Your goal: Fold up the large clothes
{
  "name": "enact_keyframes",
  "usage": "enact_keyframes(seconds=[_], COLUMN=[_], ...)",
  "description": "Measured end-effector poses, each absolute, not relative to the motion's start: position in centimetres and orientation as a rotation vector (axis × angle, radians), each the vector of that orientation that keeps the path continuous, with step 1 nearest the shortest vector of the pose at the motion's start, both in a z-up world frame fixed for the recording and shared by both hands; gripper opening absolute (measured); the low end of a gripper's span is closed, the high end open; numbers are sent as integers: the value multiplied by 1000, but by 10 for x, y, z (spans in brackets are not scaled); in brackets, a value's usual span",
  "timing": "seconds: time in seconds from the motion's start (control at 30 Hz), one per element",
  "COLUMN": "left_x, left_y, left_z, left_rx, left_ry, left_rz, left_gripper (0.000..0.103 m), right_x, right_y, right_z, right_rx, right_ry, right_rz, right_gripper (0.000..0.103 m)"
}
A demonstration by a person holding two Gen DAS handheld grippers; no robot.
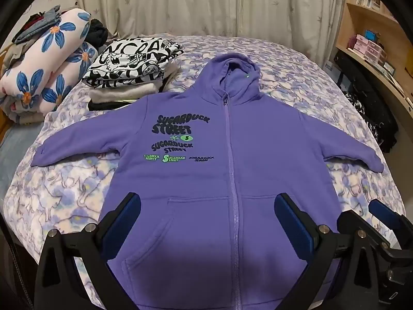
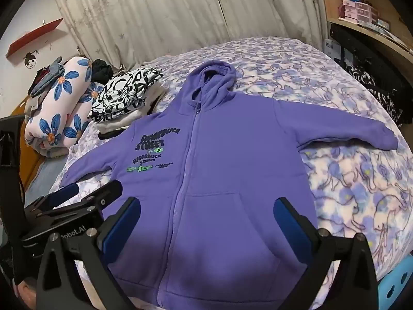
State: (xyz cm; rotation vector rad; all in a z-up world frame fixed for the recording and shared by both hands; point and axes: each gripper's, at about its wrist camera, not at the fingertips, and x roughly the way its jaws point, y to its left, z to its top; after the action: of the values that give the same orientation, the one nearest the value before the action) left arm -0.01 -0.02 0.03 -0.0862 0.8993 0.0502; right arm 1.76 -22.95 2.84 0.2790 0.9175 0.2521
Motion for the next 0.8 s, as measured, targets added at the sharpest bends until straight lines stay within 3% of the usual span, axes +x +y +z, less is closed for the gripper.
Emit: enact_keyframes(seconds=[0.8], left_x=[2], left_y=[11], left_z=[11], left_rx=[-103], left_ry=[812], left_rz=[53], left_gripper=[102], right_x=[36], right_y=[-218], right_z=[34], right_rx=[299], right_ry=[890], right_rz=[266], right_gripper=[103])
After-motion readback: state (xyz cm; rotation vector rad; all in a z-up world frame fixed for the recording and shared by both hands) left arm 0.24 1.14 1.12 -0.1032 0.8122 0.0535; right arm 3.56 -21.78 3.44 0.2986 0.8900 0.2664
